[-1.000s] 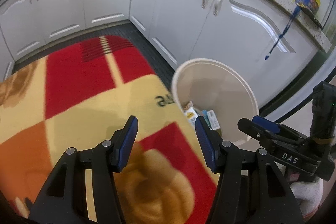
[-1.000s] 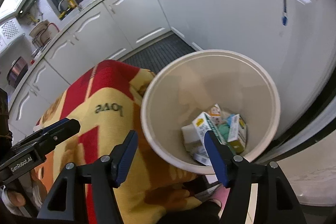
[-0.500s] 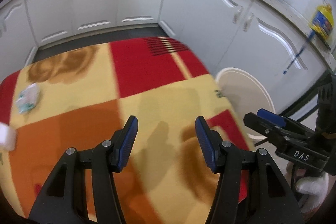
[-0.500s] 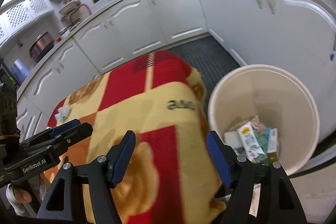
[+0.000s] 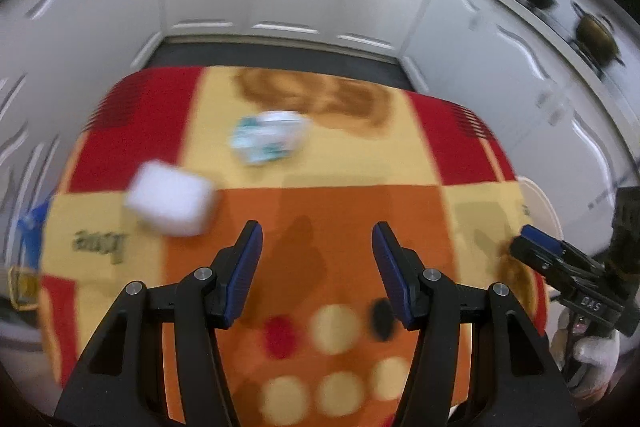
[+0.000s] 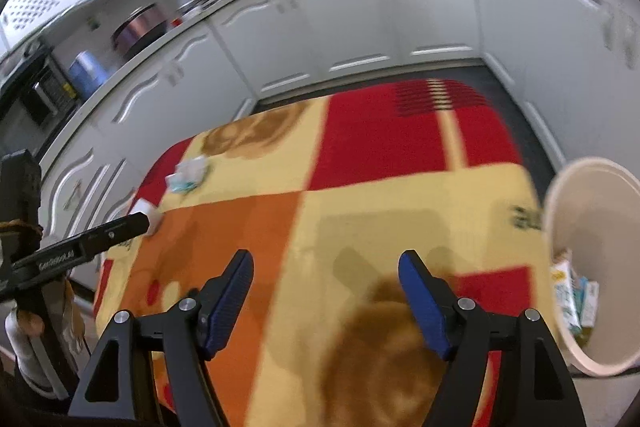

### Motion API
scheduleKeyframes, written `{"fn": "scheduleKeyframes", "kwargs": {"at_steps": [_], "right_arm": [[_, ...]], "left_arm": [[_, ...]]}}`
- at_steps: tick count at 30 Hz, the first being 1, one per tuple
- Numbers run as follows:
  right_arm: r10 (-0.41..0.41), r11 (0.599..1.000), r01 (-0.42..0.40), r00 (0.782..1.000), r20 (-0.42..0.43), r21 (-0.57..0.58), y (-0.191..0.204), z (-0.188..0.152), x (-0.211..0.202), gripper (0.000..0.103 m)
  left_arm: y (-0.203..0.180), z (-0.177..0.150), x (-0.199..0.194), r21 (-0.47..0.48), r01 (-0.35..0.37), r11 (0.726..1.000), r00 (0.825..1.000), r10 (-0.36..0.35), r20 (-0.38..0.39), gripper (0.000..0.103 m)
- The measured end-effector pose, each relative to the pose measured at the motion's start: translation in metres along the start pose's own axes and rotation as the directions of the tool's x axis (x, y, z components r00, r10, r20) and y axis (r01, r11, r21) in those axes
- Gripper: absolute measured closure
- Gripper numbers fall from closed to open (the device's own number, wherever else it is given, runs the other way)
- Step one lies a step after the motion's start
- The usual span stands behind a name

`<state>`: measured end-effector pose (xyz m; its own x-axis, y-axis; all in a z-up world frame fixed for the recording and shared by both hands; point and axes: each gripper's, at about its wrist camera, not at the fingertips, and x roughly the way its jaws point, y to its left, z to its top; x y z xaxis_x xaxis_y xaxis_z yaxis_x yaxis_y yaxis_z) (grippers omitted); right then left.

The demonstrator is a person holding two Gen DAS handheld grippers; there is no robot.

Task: Collect trash
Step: 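Move both tools away from the bin back toward the table, then grasp the white sponge with the left tool while the right tool grasps the plastic wrapper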

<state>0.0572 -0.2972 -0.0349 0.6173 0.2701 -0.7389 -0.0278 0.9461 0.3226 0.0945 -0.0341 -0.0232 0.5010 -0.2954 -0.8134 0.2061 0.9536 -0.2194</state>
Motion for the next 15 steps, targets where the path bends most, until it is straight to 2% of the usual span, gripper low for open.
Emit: {"fn": "scheduleKeyframes", "kwargs": {"at_steps": [3, 7, 9, 11, 15], "right_arm": [[0.026, 0.999, -0.027, 0.999, -0.023, -0.038, 0.02, 0.004, 0.016, 0.025], [0.053, 0.995, -0.057, 0.997, -0.051, -0.078, 0.041, 0.01, 0.035, 0.025], [0.062, 0.993, -0.068, 0.996, -0.067, -0.096, 0.051, 0.012, 0.045, 0.023], [0.069, 0.991, -0.077, 0.994, -0.08, -0.108, 0.059, 0.016, 0.052, 0.023], [0.089, 0.985, -0.1, 0.992, -0.087, -0.143, 0.076, 0.024, 0.065, 0.021]], "left_arm": [[0.038, -0.004, -0.006, -0.079, -0.035, 0.996, 0.999, 0.035, -0.006, 0.047], [0.079, -0.006, -0.003, -0.188, -0.047, 0.981, 0.999, 0.043, -0.024, 0.047], [0.091, -0.004, 0.001, -0.233, -0.032, 0.972, 0.999, 0.027, -0.028, 0.046], [0.096, 0.0, 0.008, -0.262, -0.025, 0.965, 0.999, 0.019, -0.028, 0.041], [0.103, 0.008, 0.026, -0.295, -0.027, 0.955, 0.999, 0.019, -0.03, 0.041]]}}
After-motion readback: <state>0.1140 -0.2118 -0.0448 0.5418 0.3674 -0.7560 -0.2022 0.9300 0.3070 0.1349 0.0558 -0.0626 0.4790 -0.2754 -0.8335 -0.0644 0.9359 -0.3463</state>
